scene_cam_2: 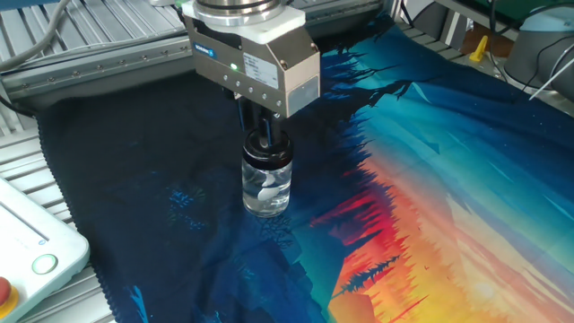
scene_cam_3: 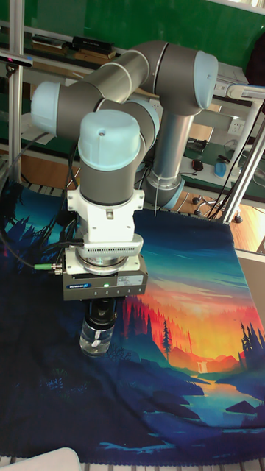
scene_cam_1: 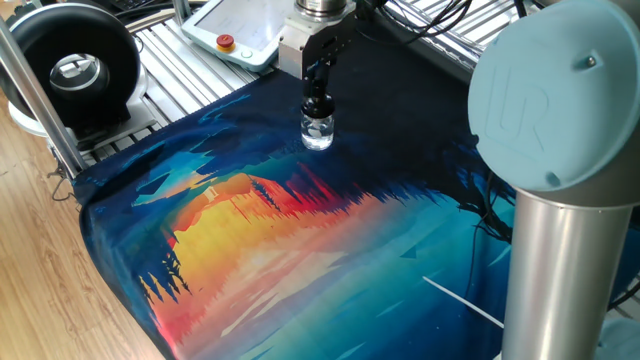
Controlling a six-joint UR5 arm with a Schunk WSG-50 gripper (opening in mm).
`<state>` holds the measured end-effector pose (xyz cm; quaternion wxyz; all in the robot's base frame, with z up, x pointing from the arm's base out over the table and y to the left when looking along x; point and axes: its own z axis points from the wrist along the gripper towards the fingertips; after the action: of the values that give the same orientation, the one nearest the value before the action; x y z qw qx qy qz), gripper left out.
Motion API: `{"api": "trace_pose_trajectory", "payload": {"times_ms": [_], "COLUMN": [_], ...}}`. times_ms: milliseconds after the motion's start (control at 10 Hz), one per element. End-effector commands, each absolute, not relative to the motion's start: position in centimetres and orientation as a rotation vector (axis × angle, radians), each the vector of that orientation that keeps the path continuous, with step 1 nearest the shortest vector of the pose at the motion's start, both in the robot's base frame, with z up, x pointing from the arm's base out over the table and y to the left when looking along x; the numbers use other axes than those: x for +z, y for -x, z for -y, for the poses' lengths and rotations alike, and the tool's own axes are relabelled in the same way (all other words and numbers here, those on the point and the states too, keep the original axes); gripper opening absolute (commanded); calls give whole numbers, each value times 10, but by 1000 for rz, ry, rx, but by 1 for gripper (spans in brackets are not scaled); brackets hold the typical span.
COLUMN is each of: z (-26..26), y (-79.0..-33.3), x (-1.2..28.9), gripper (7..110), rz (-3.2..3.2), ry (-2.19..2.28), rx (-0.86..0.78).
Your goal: Screw the lid onto the jar
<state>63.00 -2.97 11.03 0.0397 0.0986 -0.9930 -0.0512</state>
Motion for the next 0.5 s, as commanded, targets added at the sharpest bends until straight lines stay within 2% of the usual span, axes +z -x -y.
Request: {"api": "trace_pose_trajectory", "payload": {"times_ms": [0, 400], "z": [20, 36], "y": [-626, -625], "x": [116, 113], "gripper": [44, 44], "rz": [3032, 3048], "ry": [-304, -343], "rx": [-165, 48]}}
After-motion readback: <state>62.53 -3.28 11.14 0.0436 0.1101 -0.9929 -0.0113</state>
